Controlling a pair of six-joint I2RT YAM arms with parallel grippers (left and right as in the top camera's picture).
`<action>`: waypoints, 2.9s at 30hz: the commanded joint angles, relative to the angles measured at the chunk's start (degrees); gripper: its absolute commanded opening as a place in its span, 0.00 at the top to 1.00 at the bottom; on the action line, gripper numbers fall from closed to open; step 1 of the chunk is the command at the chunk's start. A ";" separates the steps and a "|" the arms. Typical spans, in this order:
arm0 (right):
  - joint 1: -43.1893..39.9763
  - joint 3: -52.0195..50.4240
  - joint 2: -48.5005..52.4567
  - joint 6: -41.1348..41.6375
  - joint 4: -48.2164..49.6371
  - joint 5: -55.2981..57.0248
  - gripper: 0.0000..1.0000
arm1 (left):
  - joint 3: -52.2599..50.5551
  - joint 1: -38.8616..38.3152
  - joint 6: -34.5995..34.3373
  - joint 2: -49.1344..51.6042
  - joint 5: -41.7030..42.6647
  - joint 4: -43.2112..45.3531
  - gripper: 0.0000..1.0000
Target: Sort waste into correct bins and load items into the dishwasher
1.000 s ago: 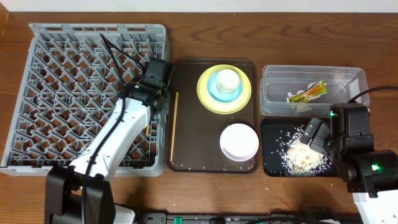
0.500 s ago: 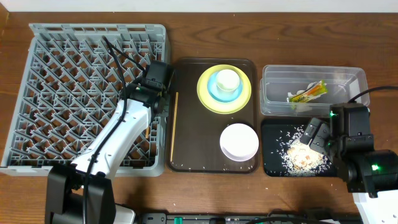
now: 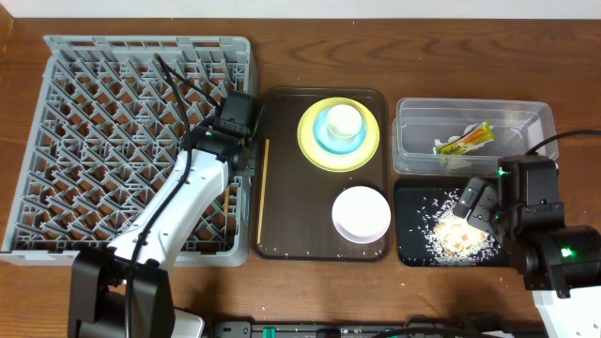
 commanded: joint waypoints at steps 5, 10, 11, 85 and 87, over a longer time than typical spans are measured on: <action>-0.72 0.83 0.02 -0.59 -0.07 0.37 0.01 | 1.05 -0.68 -0.35 -8.70 11.56 -1.16 0.72; -0.70 0.83 0.00 -0.59 -0.04 0.37 0.01 | 1.01 -1.92 -4.24 -15.61 30.86 -3.98 0.66; -0.72 0.83 0.00 -0.59 -0.07 0.37 0.01 | 0.94 -2.32 -4.24 -15.85 32.79 -4.39 0.64; -0.70 0.83 0.02 -0.59 -0.04 0.37 0.01 | -12.52 -16.11 -17.73 12.59 10.45 8.13 0.72; -0.72 0.83 0.02 -0.59 -0.04 0.37 0.01 | -12.52 -16.11 -17.70 12.59 11.63 8.13 0.72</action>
